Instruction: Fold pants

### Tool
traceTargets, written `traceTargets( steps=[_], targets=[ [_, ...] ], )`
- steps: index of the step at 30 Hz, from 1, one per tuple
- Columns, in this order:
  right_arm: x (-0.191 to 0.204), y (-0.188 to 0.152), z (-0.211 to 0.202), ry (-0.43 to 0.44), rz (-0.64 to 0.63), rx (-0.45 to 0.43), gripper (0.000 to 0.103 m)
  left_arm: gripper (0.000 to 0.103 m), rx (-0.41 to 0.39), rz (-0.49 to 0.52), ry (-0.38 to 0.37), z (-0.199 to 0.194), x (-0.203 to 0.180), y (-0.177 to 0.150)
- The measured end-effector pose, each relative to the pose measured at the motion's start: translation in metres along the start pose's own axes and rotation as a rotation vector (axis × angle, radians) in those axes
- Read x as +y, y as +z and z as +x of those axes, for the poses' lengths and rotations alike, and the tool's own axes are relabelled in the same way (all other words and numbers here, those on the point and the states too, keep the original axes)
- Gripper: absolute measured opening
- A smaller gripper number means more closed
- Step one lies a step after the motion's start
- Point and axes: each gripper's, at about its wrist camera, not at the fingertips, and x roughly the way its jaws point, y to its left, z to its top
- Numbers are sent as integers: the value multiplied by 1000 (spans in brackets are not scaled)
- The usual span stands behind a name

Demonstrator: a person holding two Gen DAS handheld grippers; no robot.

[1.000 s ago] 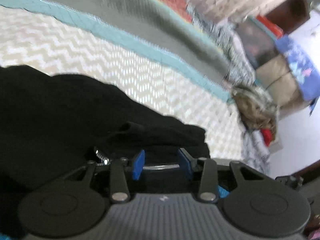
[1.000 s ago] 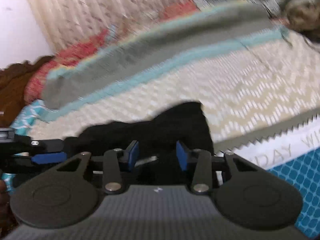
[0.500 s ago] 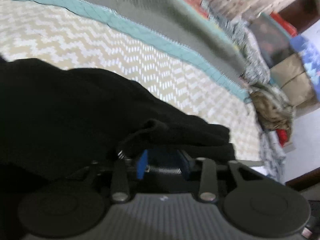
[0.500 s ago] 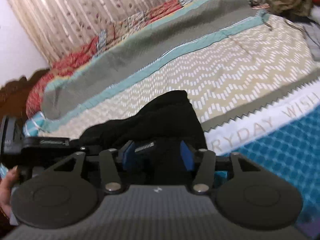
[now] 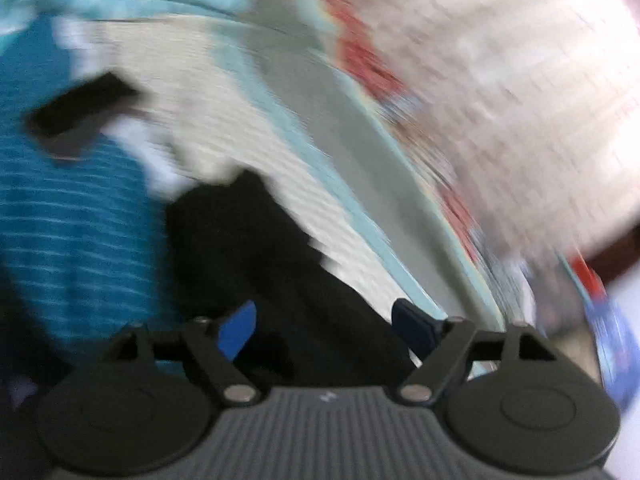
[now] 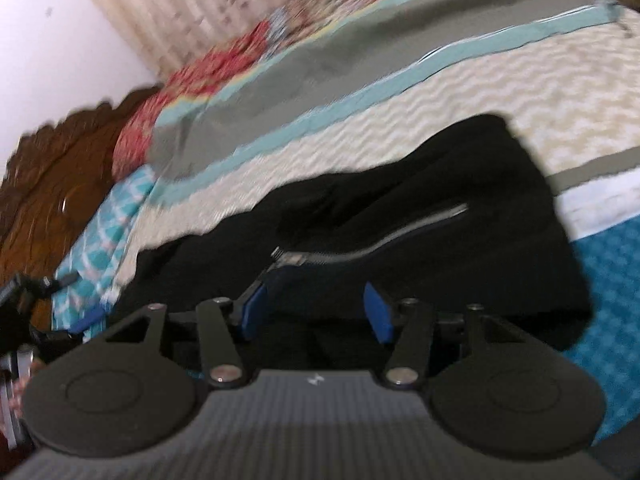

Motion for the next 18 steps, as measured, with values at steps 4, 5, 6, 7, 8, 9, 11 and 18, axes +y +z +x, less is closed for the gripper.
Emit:
traceTargets(
  steps=[4,5,6,7,8,9,11,18],
  targets=[
    [19,-3,15,-4,-42,55,57,78,-53,-99,30,13,34,21],
    [21,-4,16,-9,-50,63,57,78,-54,-95,28,21,38,24],
    [24,-5,17,-17,-59,71,57,80,-48,-94,22,32,41,27],
    [26,-6,18,-28,-65,79,57,81,-38,-99,20,42,45,28],
    [27,-7,19,-38,-66,85,57,81,-21,-115,27,54,50,29],
    [29,-10,20,-48,-63,87,57,80,4,-138,42,67,53,29],
    [31,-11,21,-66,-59,91,57,69,21,-142,68,82,47,23],
    [36,-13,29,-108,-65,119,57,74,-63,433,100,84,-47,-17]
  ],
)
